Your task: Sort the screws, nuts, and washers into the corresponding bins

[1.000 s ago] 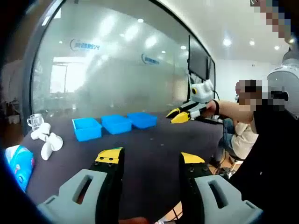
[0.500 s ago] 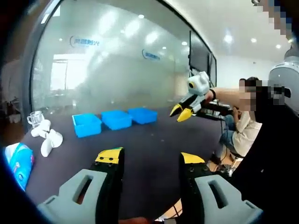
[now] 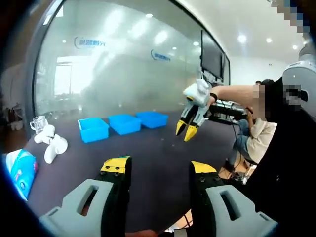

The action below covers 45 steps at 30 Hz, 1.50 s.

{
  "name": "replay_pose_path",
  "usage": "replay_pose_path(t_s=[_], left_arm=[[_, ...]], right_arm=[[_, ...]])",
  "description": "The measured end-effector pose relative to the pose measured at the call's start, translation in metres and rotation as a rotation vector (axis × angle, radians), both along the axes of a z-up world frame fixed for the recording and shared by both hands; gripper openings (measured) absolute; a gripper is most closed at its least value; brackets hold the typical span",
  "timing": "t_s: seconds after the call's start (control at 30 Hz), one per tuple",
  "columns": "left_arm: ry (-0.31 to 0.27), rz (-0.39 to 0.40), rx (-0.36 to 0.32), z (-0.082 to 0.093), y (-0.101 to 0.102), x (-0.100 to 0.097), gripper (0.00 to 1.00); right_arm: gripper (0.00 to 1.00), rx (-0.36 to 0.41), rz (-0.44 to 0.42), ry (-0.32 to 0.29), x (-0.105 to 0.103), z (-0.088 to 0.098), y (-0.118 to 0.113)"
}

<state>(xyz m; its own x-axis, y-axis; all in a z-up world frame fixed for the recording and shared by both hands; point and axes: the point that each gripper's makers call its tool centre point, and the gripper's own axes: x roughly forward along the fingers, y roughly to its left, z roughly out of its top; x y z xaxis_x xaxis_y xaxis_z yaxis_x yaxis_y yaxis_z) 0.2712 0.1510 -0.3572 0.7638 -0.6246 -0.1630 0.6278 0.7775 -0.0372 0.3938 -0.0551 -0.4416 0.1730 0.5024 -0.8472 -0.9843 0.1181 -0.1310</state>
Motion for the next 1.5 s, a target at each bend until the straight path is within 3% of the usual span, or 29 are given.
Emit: replay_pose_path(t_s=[0.7, 1.5], left_arm=[[0.012, 0.020, -0.018, -0.005, 0.005, -0.001, 0.44], [0.019, 0.032, -0.025, -0.008, 0.006, -0.002, 0.44]], right_arm=[[0.15, -0.150, 0.082, 0.035, 0.003, -0.020, 0.012], [0.03, -0.170, 0.091, 0.074, 0.005, -0.029, 0.015]])
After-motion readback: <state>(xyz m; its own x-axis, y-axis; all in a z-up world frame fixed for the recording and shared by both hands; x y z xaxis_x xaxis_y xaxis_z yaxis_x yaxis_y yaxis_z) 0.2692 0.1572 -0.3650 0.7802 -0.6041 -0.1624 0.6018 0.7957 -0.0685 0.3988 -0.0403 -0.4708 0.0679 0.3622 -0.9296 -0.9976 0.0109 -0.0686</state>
